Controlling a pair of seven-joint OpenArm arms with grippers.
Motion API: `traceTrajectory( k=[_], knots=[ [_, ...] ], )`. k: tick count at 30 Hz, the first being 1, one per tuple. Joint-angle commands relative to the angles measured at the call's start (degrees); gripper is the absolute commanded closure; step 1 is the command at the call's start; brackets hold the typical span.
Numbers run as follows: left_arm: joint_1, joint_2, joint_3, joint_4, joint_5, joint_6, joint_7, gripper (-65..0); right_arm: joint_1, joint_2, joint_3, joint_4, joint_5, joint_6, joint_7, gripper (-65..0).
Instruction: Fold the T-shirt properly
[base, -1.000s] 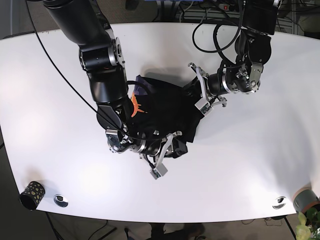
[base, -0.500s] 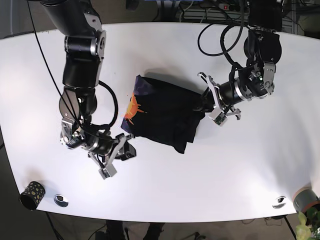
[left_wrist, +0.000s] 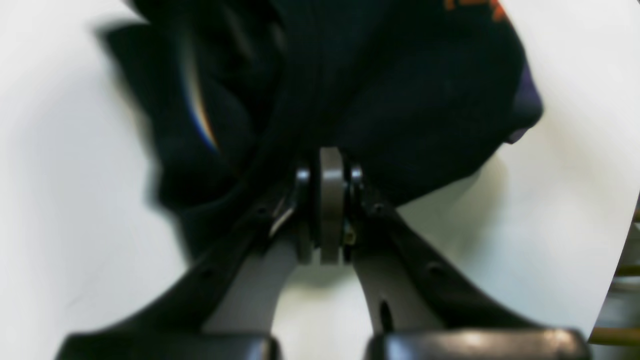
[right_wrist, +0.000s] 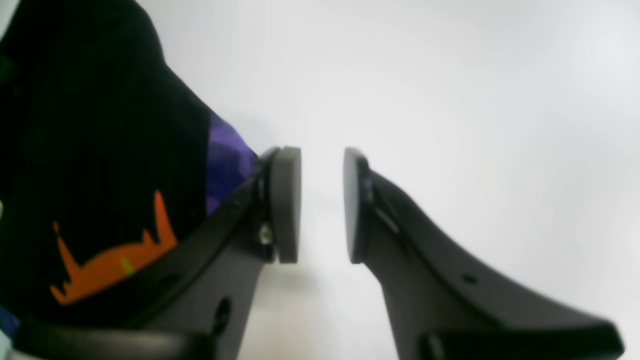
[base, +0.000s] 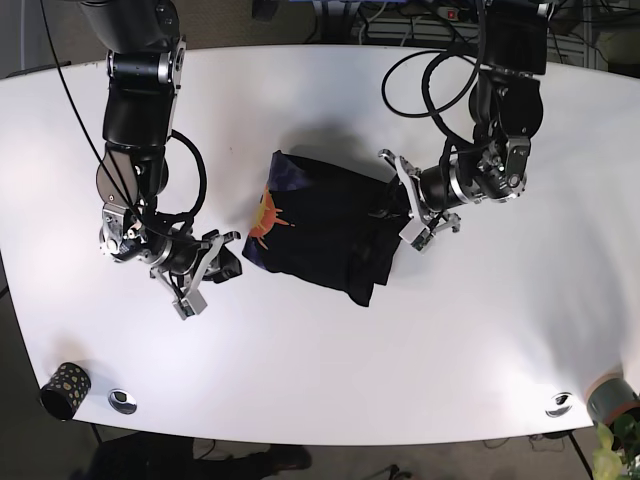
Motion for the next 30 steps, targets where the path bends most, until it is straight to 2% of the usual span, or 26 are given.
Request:
traceTrajectory(
  k=[1,6,11,14,19,25,28,30],
  knots=[
    [-2.8,-0.7,-0.5,-3.8,-1.0,-0.1,-1.6,-0.8,1.8,0.4,-0.1,-2.4,1.0,0.34,2.9,-13.0],
    [-6.5,-1.2,-0.7,-11.1,-1.0,-0.1,-1.8,-0.8,1.8,0.4,-0.2,-4.2,0.9,0.34,5.1,-13.2],
    [-11.7,-3.9,-0.6,-18.8,-1.0,-0.1,-4.5,-0.8,1.6,0.4,-6.1,-3.9,1.0,0.34,5.6,-13.0],
    [-14.0,-4.9,-0.7,-20.8,-1.3,-0.1,-6.0,-0.8,0.4,0.3,-7.7,-3.8,1.4,0.34,5.6,-13.0],
    [-15.9,-6.6,-1.1,-19.9,-1.3,-0.1,-5.9,-0.6,-3.4,-0.1,-7.9,2.6,1.2,0.34,5.4,-13.0],
    [-16.7,-7.6,-7.1,-14.4,-1.3,-0.1,-5.8,-1.0,-8.4,-2.1,-10.9,11.4,1.0,0.34,3.1,-13.0],
    [-16.7,-7.6,-11.3,-9.2,-1.1,-0.1,-1.7,-1.1,-10.3,-2.6,-13.6,15.1,1.5,0.34,1.1,-13.0],
    [-16.7,-7.5,-13.2,-5.9,-1.1,-0.1,1.6,-1.1,-11.8,-3.9,-15.5,17.1,1.5,0.34,0.6,-13.0]
  ],
)
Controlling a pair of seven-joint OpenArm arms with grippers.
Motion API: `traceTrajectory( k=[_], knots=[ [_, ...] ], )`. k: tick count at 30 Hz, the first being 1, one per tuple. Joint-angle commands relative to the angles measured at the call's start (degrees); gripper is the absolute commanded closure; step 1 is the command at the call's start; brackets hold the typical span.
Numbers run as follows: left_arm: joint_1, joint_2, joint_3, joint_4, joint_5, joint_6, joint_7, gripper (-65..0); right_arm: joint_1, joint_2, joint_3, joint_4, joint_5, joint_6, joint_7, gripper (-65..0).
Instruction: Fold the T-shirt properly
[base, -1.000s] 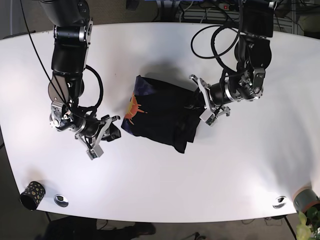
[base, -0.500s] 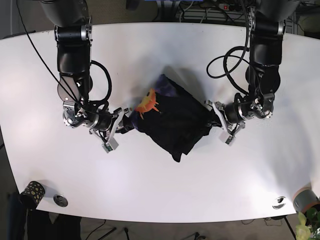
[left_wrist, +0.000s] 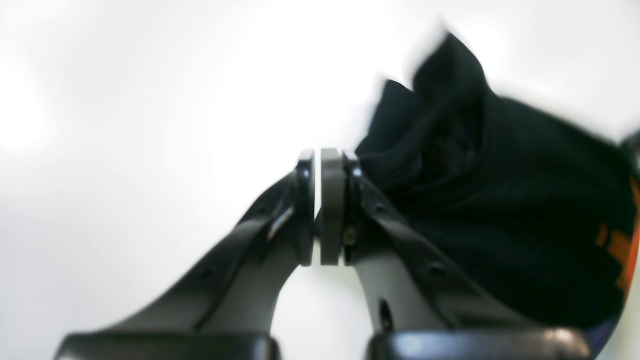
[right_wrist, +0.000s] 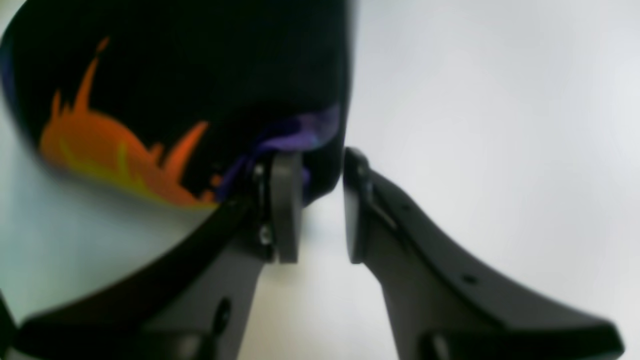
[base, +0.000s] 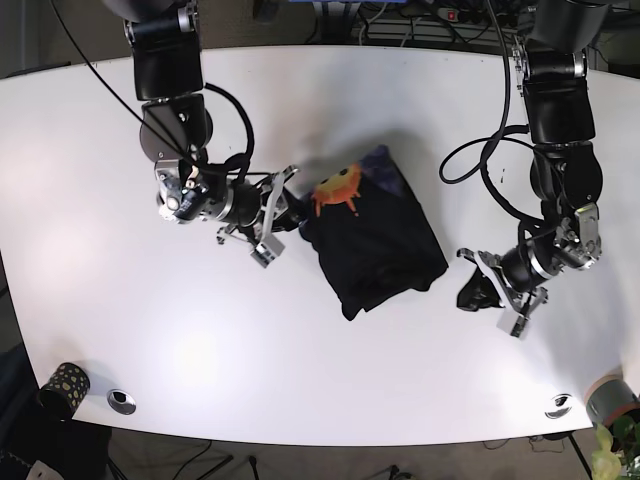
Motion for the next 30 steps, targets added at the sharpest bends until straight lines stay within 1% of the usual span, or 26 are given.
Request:
traceTrajectory(
  k=[1,3,4,5,6,8,9,10,12,13,17,21,23,25,27,30],
  knots=[
    [-1.4,-0.3,-1.4,4.6,-0.8,-0.3,1.8,-1.1,-0.2,-1.5,-1.6,3.4,1.0,0.52,0.7,-13.0],
    [-1.4,-0.3,-1.5,7.2,-0.7,-0.3,3.3,-1.3,-1.5,-3.8,-3.1,4.9,0.8,0.52,0.2,-13.0],
    [-1.4,-0.3,-1.5,7.9,-0.7,-0.1,3.5,-1.5,-1.7,-4.4,-3.8,5.0,0.8,0.52,0.0,-13.0],
    [-1.3,-0.3,-1.5,8.6,-0.7,0.8,3.6,-3.3,-1.9,-5.3,-5.0,5.1,0.8,0.52,-0.4,-13.0],
    [-0.9,-0.2,-1.4,9.1,-0.7,1.9,3.6,-6.5,-2.0,-6.2,-6.4,5.2,0.8,0.52,-0.7,-13.0],
    [0.8,-0.2,-1.4,10.5,-0.7,4.1,3.7,-15.7,-2.1,-7.5,-9.6,5.2,0.8,0.52,-1.4,-13.0],
    [1.7,-0.1,-1.4,11.5,-0.9,5.4,3.5,-22.2,-2.1,-7.6,-11.6,5.2,0.8,0.52,-1.7,-13.0],
    [2.4,0.2,-1.4,12.0,-1.0,6.2,3.5,-26.0,-2.1,-7.7,-12.6,5.2,0.8,0.52,-1.7,-13.0],
    [3.9,2.3,-1.4,14.0,-0.8,8.5,3.3,-35.7,-2.1,-7.8,-14.3,5.7,1.0,0.52,-1.7,-13.0],
    [4.8,3.0,-1.4,15.2,-0.8,9.5,3.3,-38.3,-2.1,-7.8,-14.0,6.4,1.1,0.52,-1.7,-13.0],
    [8.3,4.1,-1.1,18.7,-0.7,12.8,3.3,-42.4,-3.1,-7.6,-10.9,8.4,1.3,0.52,-1.7,-13.0],
    [9.5,5.6,3.8,19.9,-0.4,14.8,2.5,-44.2,-3.1,-7.5,-6.4,8.6,1.3,0.52,-1.7,-13.0],
    [10.7,5.6,5.5,20.3,1.1,15.4,1.7,-44.6,-3.2,-6.9,-4.7,8.6,1.3,0.52,-1.7,-13.0],
    [11.7,5.9,6.3,20.2,3.8,16.0,0.1,-44.6,-3.2,-5.7,-3.4,8.5,1.4,0.52,-1.7,-13.0],
    [12.2,6.6,6.7,19.4,6.2,16.2,-1.8,-44.6,-3.2,-5.4,-2.7,8.5,1.4,0.52,-1.7,-13.0],
    [12.8,7.6,7.7,16.2,8.8,16.1,-3.4,-44.7,-3.2,-5.3,-1.7,8.7,1.4,0.52,-1.7,-13.0]
  ],
)
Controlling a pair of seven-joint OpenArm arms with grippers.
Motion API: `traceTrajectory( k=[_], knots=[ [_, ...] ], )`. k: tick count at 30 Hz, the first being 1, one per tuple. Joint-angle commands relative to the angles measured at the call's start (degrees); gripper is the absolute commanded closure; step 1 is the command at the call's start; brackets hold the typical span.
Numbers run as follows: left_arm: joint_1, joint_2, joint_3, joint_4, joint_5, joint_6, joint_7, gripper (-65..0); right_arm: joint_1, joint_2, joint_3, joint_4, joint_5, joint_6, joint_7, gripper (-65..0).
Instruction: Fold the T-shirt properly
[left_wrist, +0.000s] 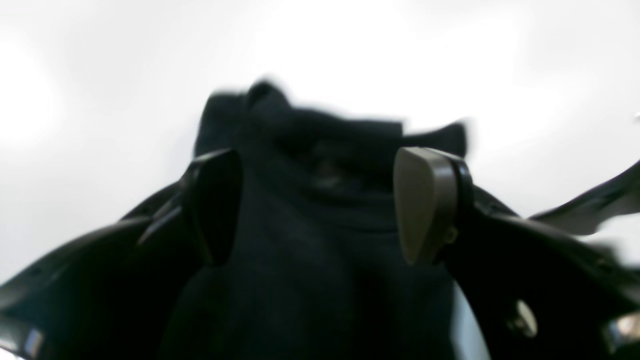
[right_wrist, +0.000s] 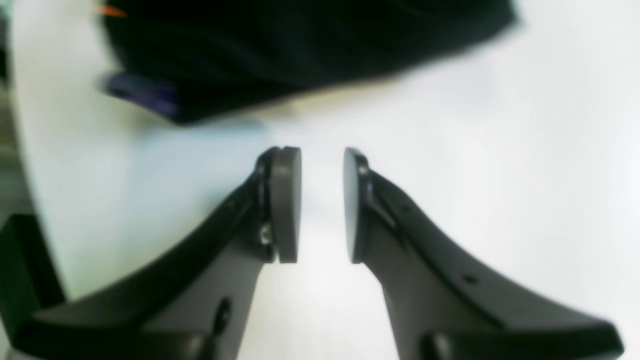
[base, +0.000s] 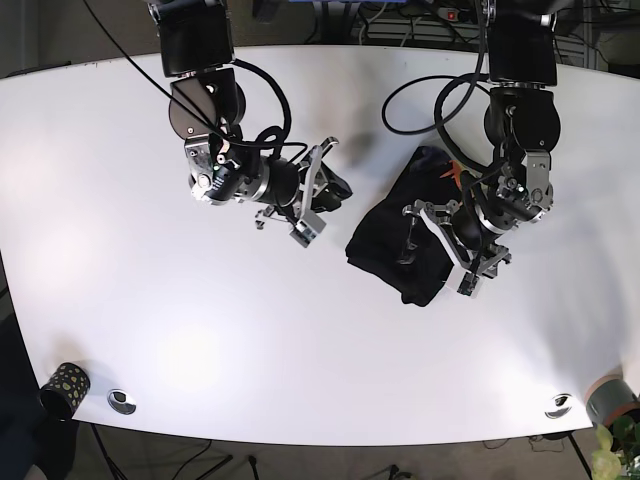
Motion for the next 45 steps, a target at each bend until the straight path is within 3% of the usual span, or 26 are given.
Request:
traceTrajectory(
  k=[1,7,16,24,31,37,45],
  knots=[
    [-0.9,0.3,1.3,-2.9,1.6,0.1,-2.2,-44.7,1.0,-0.1,1.0,1.2,1.3,0.14,1.3,-13.0],
    [-0.7,-0.6,4.0,-14.2,6.5,0.0,-6.5,-44.6,1.0,-0.1,4.2,1.3,1.3,0.14,1.2,-13.0],
    [-3.9,-6.6,3.6,-29.6,7.2,0.1,-7.4,-44.0,1.1,-0.2,7.5,1.3,1.3,0.14,1.2,-13.0],
    [-4.1,-14.6,-0.5,-35.4,7.2,0.1,-10.2,-44.0,1.2,-0.1,8.6,1.2,1.3,0.14,1.2,-13.0],
    [-3.5,-24.9,-1.7,-36.3,7.1,0.1,-11.4,-44.4,1.1,-0.1,8.8,1.3,1.2,0.14,1.2,-13.0],
    [-2.5,-32.0,-7.8,-41.9,7.2,-0.2,-14.1,-44.6,0.8,0.5,8.8,3.5,0.8,0.14,1.2,-13.0],
    [-2.8,-37.7,-9.5,-49.3,6.9,-4.3,-21.7,-44.6,0.8,1.5,8.7,5.2,0.7,0.14,1.2,-13.0]
  ],
)
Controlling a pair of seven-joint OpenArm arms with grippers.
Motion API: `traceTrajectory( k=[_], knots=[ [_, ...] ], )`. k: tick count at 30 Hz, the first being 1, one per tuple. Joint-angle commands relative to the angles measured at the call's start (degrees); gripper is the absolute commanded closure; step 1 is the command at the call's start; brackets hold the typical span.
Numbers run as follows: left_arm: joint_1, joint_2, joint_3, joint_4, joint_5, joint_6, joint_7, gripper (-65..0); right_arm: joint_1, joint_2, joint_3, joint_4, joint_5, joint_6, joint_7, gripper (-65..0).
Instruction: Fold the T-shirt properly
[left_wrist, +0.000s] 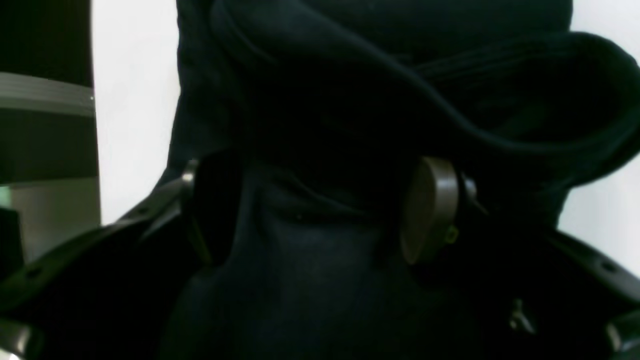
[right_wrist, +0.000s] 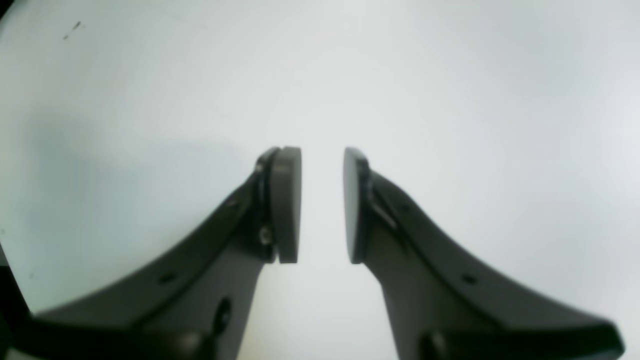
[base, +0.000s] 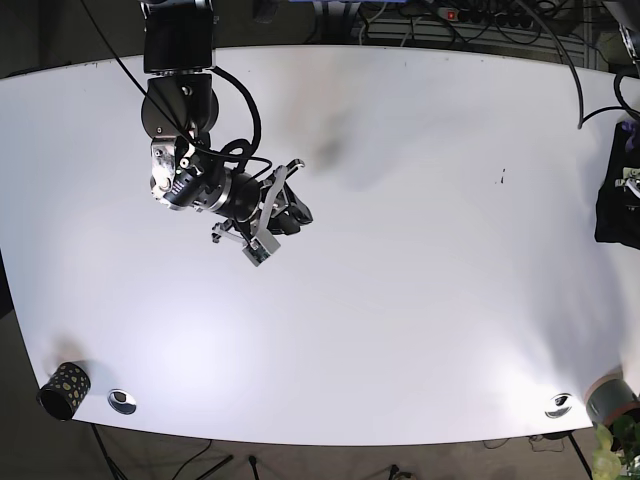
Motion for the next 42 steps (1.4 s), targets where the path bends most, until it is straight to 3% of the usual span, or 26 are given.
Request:
traceTrajectory(
  k=[1,7,15,19,21,25,27,31,34,36,38,42],
  knots=[
    [-0.5,-1.5,-1.4,0.2,1.1,-1.2,0.0,-44.6,1.2,0.1,0.1,1.4,0.8,0.32,1.3,-13.0],
    [-0.2,-1.3,-7.3,6.8,1.2,-4.3,0.0,-44.4,1.2,0.1,0.2,1.6,0.8,0.32,1.3,-13.0],
    [0.0,4.3,-11.2,29.1,1.5,-4.1,7.3,-44.4,1.3,4.5,0.4,3.8,-0.3,0.32,2.7,-13.0],
    [-0.4,10.4,-11.3,35.7,1.6,-3.1,6.6,-44.6,1.0,6.1,0.4,3.9,-6.0,0.32,10.0,-13.0],
    [-0.4,14.8,-11.1,37.6,1.6,0.1,4.4,-44.6,-0.4,6.2,0.4,3.6,-11.2,0.1,16.2,-13.0],
    [-0.5,22.5,-7.3,38.0,3.2,5.1,-4.2,-44.7,-2.6,6.1,0.4,1.0,-23.0,-5.53,30.0,-13.0],
    [0.2,25.0,-4.4,37.9,5.3,6.7,-8.9,-44.7,-3.4,6.1,0.6,-0.8,-26.4,-8.08,36.0,-13.0],
    [4.0,29.9,-0.4,34.7,8.3,10.1,-21.1,-44.7,-5.4,5.7,4.7,-4.6,-30.4,-13.53,48.0,-13.0],
    [6.9,32.4,2.7,33.2,9.9,12.2,-27.6,-44.7,-6.4,6.0,6.0,-6.7,-31.5,-17.04,52.7,-13.0],
    [9.4,33.5,3.9,34.1,10.8,14.5,-29.3,-44.7,-7.5,6.2,6.6,-7.0,-31.5,-18.36,54.2,-13.0],
    [13.5,34.6,4.6,37.8,11.7,17.9,-29.7,-44.7,-10.1,6.2,9.2,-6.6,-31.5,-18.36,55.2,-13.0],
    [20.5,36.3,4.6,43.9,11.9,19.3,-29.7,-44.7,-14.3,6.1,12.4,-5.3,-31.5,-18.27,55.3,-13.0]
  ],
)
